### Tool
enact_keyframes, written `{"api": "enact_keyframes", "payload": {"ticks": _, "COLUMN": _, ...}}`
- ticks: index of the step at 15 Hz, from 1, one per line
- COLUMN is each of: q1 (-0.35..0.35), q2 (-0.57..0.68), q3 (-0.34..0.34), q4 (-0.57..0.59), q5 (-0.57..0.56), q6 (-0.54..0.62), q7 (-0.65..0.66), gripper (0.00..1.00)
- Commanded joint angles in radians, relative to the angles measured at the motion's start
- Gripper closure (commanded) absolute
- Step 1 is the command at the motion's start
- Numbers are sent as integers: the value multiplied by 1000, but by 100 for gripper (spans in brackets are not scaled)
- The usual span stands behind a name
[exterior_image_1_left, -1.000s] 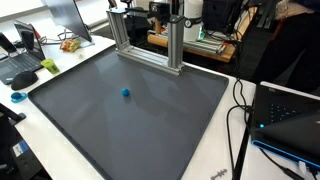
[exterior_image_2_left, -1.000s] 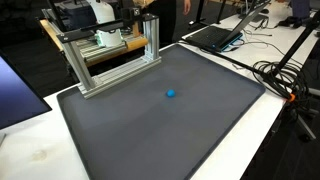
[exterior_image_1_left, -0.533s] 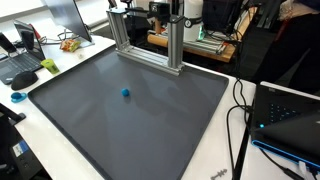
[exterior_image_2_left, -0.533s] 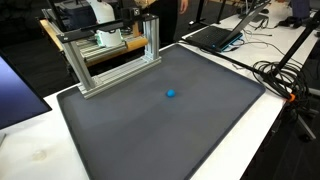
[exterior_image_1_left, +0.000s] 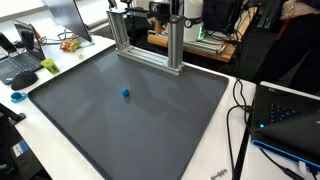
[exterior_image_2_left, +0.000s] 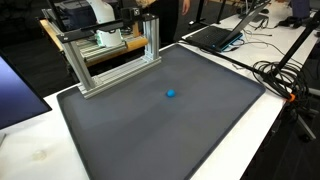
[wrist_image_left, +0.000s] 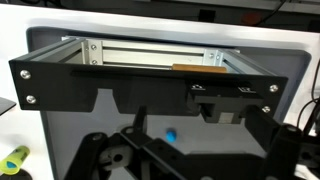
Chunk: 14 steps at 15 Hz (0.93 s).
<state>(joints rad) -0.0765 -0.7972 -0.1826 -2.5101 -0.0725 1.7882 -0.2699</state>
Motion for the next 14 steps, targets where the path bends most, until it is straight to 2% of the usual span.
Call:
{"api": "enact_keyframes", "payload": {"ticks": 1, "q1": 1, "q2": -61, "q3": 104, "q4": 15, "q5": 38, "q6": -83, "q7": 168, "gripper": 0}}
{"api": "enact_keyframes", "payload": {"ticks": 6, "q1": 41, "q2": -38, "q3": 245, "q4": 33, "q5": 59, "q6": -115, "q7": 364, "gripper": 0}}
{"api": "enact_keyframes", "payload": {"ticks": 8, "q1": 80, "q2": -14, "q3": 259, "q4": 29, "q5": 96, "q6": -49, "q7": 370, "gripper": 0}}
{"api": "enact_keyframes", "payload": {"ticks": 9, "q1": 61, "q2": -45, "q3": 250, "q4": 14, "q5": 51, "q6": -75, "q7": 355, "gripper": 0}}
{"api": "enact_keyframes", "payload": {"ticks": 14, "q1": 83, "q2": -22, "q3": 261, "q4": 16, "q5": 66, "q6": -57, "q7": 365, "gripper": 0}}
